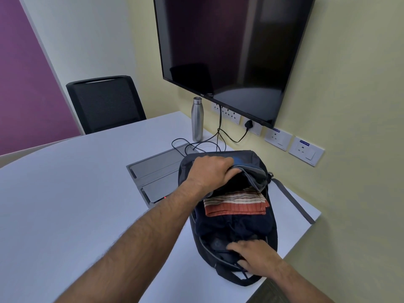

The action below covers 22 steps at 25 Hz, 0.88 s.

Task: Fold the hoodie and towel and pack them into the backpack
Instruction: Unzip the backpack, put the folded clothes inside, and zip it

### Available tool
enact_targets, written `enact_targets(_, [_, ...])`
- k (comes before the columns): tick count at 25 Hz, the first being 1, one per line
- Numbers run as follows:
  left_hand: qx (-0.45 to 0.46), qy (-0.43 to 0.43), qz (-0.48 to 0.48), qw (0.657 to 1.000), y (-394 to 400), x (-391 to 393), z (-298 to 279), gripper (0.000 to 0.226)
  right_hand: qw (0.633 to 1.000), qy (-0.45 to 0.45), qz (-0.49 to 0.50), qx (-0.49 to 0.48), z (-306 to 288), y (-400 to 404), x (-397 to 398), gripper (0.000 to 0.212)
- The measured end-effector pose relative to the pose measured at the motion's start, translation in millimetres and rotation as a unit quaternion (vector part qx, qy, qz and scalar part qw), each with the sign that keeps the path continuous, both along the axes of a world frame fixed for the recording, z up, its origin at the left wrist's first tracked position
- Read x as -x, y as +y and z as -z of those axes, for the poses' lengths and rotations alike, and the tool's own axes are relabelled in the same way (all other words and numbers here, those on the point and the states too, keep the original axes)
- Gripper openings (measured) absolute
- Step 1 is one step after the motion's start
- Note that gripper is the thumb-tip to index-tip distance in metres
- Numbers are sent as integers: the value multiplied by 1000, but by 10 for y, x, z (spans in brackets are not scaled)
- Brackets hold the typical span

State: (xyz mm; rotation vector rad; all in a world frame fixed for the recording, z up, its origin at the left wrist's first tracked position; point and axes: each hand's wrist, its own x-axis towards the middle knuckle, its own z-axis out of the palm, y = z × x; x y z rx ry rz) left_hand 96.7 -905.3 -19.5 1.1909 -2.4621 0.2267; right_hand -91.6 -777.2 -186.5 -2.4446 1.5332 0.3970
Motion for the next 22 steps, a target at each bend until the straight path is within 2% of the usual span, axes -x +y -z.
enact_targets(2, [-5,-2,-1,1000,6,-6,7,42,1000,-12,25,1,39,26,-49,27])
enact_targets(3, [-7,0,-1,1000,9,-8,9,42,999,3,51,7,64,31,-62,32])
enact_targets(6, [-11,-3,-2,1000,19,-6,16,42,986,6,162,28,71,48,-181,30])
enact_targets(8, [-13,-6,-3,1000,21,-5,8,41,975,-40,212,51,43,11,-375,23])
enact_targets(10, [-13,-10,-2,1000,9,-2,-8,43,962,-134,221,83,66,-42,-617,29])
enact_targets(12, [-13,-9,1,1000,-5,-7,-16,45,967,-182,164,69,63,-77,-878,28])
enact_targets(14, [-12,-12,3,1000,-13,-18,-19,44,979,-166,108,53,99,-124,-1046,16])
enact_targets(16, [-14,-17,4,1000,-11,-28,-24,44,968,-195,154,28,151,-205,-1042,8])
enact_targets(19, [-16,-17,10,1000,-23,-35,-24,45,924,-276,263,15,223,-319,-837,11])
enact_targets(20, [-15,-14,14,1000,-28,-37,-22,45,920,-272,281,33,227,-328,-762,9])
enact_targets(21, [-14,-9,18,1000,-30,-39,-18,44,931,-234,272,73,245,-328,-695,6])
enact_targets(22, [-13,-4,22,1000,-36,-44,-12,43,951,-173,228,115,267,-320,-653,14])
